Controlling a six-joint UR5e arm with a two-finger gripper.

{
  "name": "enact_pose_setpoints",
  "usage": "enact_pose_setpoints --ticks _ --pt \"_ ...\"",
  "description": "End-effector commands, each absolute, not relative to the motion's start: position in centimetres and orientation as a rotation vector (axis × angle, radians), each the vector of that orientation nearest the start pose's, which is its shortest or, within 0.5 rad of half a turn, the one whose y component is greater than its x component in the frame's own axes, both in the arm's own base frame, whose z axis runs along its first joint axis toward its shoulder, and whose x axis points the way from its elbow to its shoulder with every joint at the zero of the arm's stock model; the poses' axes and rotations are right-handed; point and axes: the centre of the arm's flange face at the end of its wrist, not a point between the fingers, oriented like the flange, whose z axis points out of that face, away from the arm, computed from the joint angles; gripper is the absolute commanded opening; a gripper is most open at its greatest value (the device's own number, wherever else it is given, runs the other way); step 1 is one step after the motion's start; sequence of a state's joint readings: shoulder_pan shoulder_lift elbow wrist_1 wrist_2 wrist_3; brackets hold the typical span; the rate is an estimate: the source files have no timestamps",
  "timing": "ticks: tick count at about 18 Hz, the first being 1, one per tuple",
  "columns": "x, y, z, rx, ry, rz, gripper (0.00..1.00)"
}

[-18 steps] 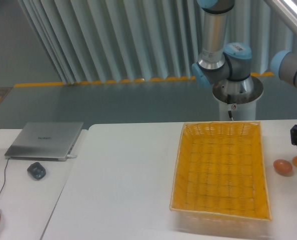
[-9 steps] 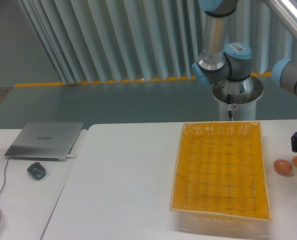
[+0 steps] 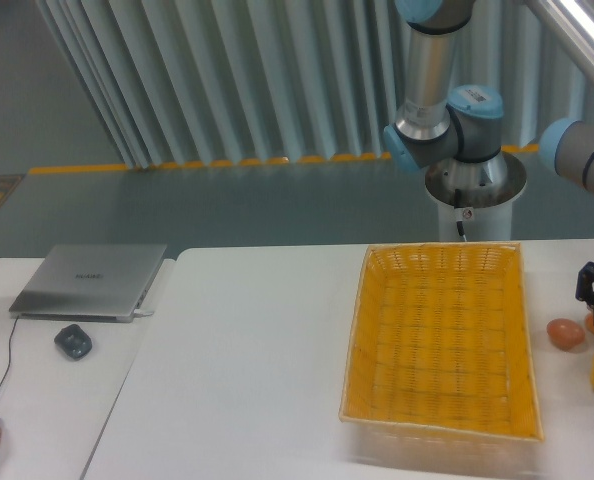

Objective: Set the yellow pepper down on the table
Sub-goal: 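Open the gripper and raise it away from the pepper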

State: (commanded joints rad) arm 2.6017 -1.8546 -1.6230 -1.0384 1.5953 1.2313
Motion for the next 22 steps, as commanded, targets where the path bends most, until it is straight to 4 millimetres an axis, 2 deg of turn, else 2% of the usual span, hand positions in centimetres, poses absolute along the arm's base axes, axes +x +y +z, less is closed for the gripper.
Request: enact_pose_setpoints --ticks 3,5,10,14,16,19,22 --pt "-44.8 42.1 37.8 -3.026 0.432 0.310 1.00" --pt "-45.0 41.7 38.0 -3.014 0.621 0.275 1.00" --pt "-46.8 40.1 40.2 -2.973 0.976 0.149 1.00" --pt "-47.4 40.0 39.7 -2.951 1.088 0.062 1.00" --pt "-47.5 40.0 39.7 -2.859 1.321 0.061 1.00" --pt "-48.2 39.3 39.3 -2.846 1.346 0.044 1.00" --pt "-47.9 39.3 38.9 -2.844 1.345 -0.002 1.00"
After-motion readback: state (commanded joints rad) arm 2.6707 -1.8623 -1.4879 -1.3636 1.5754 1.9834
